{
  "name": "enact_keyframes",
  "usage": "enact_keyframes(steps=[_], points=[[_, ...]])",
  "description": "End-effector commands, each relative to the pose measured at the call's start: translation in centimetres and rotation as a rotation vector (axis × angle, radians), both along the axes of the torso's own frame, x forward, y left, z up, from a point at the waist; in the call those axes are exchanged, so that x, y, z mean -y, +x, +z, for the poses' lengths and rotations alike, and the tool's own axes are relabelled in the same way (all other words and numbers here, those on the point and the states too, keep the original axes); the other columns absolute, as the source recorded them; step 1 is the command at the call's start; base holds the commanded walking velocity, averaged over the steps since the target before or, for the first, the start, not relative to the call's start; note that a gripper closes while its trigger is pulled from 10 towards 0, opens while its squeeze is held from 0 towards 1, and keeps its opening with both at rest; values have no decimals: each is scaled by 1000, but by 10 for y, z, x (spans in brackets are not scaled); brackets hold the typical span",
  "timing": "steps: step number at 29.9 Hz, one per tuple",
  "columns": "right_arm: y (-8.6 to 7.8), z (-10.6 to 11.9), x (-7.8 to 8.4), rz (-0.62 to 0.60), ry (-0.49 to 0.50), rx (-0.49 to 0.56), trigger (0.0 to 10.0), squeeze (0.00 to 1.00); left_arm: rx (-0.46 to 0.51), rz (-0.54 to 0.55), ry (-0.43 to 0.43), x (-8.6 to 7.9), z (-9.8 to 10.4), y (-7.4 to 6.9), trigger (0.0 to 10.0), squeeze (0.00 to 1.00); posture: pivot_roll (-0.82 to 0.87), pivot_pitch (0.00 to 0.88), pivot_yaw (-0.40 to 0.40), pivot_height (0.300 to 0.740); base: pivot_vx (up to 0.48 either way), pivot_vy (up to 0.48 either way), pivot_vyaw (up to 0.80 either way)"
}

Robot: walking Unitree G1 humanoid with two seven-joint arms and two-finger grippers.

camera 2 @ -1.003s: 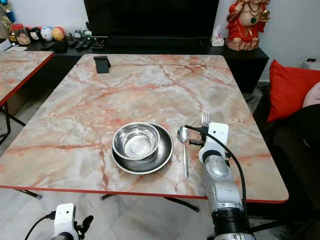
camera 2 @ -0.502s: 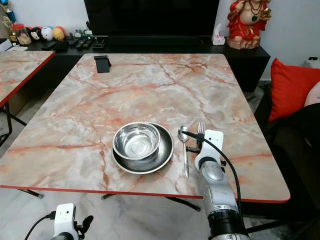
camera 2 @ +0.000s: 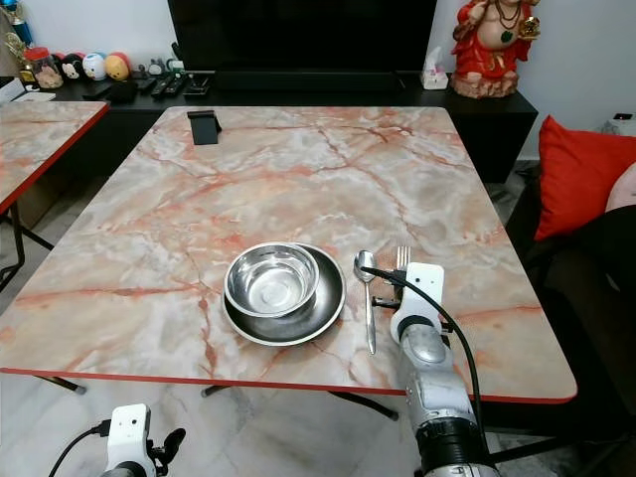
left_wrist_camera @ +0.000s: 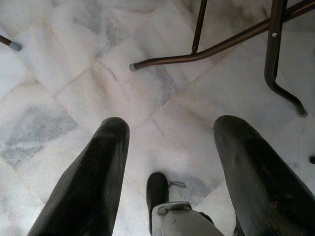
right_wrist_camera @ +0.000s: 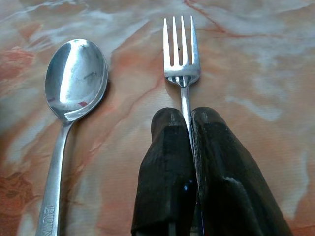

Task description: Setting the table

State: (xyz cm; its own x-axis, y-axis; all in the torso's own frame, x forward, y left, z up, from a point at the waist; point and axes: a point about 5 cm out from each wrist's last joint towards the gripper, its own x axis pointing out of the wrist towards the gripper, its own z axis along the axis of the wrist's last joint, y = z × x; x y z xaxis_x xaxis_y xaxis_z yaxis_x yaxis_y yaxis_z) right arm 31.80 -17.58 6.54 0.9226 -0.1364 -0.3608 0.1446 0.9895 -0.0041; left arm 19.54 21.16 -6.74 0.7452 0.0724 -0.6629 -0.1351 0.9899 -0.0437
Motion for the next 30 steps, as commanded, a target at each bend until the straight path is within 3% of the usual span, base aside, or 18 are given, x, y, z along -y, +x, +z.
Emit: enact_keyframes(steps=[1, 30], points=[[2, 0, -2, 17, -6, 6, 10000, 0, -14, 12, -3, -3, -1, -3, 10000, 0, -71, 0, 24, 740, 0, 0, 0], [5, -7, -10, 54, 13, -6, 10000, 0, -10, 20, -3, -3, -1, -3, 10000, 0, -57, 0, 17, 740, 0, 0, 0]])
